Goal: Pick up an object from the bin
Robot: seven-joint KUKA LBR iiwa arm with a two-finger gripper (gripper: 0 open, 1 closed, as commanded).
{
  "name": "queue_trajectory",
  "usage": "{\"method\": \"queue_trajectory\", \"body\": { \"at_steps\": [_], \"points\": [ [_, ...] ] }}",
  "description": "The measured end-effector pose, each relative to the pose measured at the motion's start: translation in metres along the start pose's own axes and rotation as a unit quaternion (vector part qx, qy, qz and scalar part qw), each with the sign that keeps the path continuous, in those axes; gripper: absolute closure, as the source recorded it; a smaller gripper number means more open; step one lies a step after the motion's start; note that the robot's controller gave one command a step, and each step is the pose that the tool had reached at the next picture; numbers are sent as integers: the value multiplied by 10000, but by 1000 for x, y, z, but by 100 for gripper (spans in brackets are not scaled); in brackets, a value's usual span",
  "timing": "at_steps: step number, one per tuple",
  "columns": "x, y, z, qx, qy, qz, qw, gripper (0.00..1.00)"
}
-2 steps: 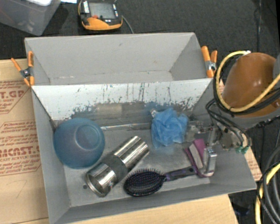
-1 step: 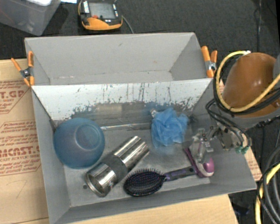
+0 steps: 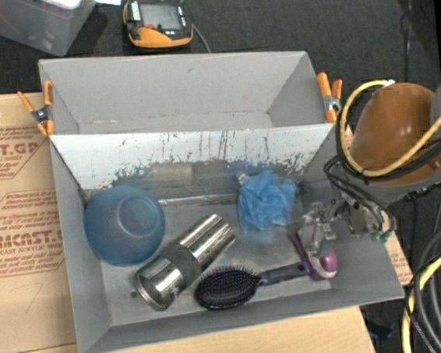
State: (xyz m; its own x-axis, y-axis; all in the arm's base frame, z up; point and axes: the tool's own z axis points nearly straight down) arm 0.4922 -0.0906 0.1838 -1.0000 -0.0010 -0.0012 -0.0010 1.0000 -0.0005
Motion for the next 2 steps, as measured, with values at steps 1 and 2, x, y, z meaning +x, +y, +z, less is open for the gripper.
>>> {"method": "queue_trajectory", "body": {
  "at_steps": [1,2],
  "points": [
    [-11,-13,10,1,-9,-1512,9885,0],
    [-10,-13,10,0,-9,-1514,9885,0]
  ]
}}
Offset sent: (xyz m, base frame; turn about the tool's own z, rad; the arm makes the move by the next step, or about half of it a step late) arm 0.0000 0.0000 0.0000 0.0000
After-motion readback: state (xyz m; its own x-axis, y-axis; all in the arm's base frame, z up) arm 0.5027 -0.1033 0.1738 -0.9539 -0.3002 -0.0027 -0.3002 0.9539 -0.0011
